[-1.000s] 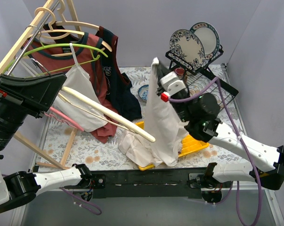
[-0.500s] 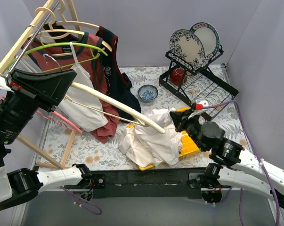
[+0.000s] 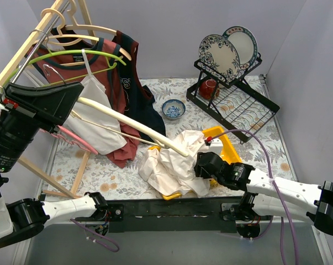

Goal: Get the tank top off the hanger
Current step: Place the tank top in the bin.

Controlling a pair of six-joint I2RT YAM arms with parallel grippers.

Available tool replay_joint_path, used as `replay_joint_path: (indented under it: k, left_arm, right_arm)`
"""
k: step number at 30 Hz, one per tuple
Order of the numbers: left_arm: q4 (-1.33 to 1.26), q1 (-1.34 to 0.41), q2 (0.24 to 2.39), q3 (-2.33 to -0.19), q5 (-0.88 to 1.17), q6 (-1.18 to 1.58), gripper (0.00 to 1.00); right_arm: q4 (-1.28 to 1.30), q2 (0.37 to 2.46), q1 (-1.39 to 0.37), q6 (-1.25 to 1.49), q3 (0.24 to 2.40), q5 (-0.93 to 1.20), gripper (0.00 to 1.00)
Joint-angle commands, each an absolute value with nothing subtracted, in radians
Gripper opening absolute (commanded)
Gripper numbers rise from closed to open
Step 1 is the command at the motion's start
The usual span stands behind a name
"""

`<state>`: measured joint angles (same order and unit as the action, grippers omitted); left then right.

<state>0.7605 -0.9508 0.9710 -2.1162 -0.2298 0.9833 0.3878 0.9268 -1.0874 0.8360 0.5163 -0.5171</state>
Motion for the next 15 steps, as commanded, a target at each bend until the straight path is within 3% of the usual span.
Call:
replay_joint_path:
  k: [1, 2, 3, 8, 15]
  left_arm:
    - [0.77, -0.95, 0.971, -2.149, -0.245, 0.977, 0.0]
    - [0.772, -0.95, 0.974, -2.152, -0.245, 0.977, 0.0]
    - [0.775, -0.95, 0.976, -2.155, -0.242, 0.977, 0.0]
    - [0.775, -0.95, 0.985, -2.193, -0.218, 0.98, 0.0]
    - [0.772, -0.95, 0.971, -2.194, -0.218, 0.985, 0.0]
  right_arm:
    - [0.489, 0.904, -1.088, 0.804, 0.633, -0.565, 0.74]
    - [0.501, 0.89, -1.088, 0.77, 0.696, -0.565, 0.83]
    - [0.508, 0.884, -1.088, 0.728, 0.721, -0.534, 0.85]
    - [0.509, 0.893, -1.088, 0.461, 0.831, -0.353, 0.85]
    - [0.278, 1.005, -1.098, 0.287, 0.807, 0.179, 0.8]
